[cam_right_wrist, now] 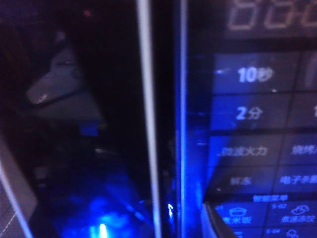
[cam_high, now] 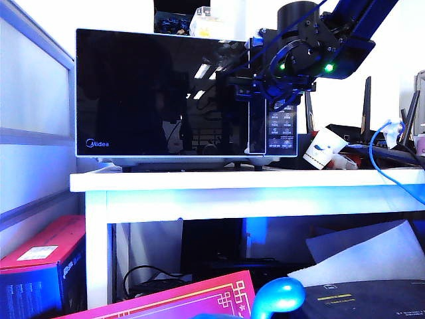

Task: Open the microwave door, place the box of snacks from the top of the microwave inside, then close the microwave door.

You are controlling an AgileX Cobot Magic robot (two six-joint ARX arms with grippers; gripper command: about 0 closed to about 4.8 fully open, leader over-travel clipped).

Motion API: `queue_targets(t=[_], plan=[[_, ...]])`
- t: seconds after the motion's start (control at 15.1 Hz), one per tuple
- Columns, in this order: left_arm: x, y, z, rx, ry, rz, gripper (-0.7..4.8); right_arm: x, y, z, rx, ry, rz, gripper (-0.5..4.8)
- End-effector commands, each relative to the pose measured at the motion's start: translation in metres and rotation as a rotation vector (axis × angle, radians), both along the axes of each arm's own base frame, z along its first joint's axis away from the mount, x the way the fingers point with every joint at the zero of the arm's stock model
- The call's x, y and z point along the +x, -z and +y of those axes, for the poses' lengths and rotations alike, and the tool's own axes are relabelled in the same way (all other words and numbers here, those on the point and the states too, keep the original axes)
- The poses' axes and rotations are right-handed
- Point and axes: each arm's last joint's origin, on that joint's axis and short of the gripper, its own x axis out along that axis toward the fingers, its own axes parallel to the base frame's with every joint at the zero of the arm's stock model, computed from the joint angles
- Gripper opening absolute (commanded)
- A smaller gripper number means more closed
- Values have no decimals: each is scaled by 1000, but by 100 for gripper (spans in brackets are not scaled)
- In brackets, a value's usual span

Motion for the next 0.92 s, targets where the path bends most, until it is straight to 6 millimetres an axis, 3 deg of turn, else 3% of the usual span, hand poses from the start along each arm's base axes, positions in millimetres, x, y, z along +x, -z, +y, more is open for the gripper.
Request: queue_targets(t=[0.07,0.33,0.53,0.66,0.73,0.79,0.92], plan=[[-2,-2,0,1,-1,-17,-6,-6,-18,0,-35,-25,0,333],[-2,-2,0,2,0,-16,-6,-13,-29,-3,-56,-27,31,331],[-1,-1,0,2,0,-9,-6,-14,-27,-2,-65,-9,52,272],[-2,-1,0,2,-1,-10,-6,-14,-27,-2,-65,-10,52,265],[-2,-1,0,2,-1,-10,-6,-14,-27,-2,-65,-10,53,208],[-1,-1,0,2,-1,-9,-6,-14,-27,-2,-66,-10,54,115],[-1,-1,0,3,-1,-5,-6,-14,-27,-2,-68,-13,60,94]])
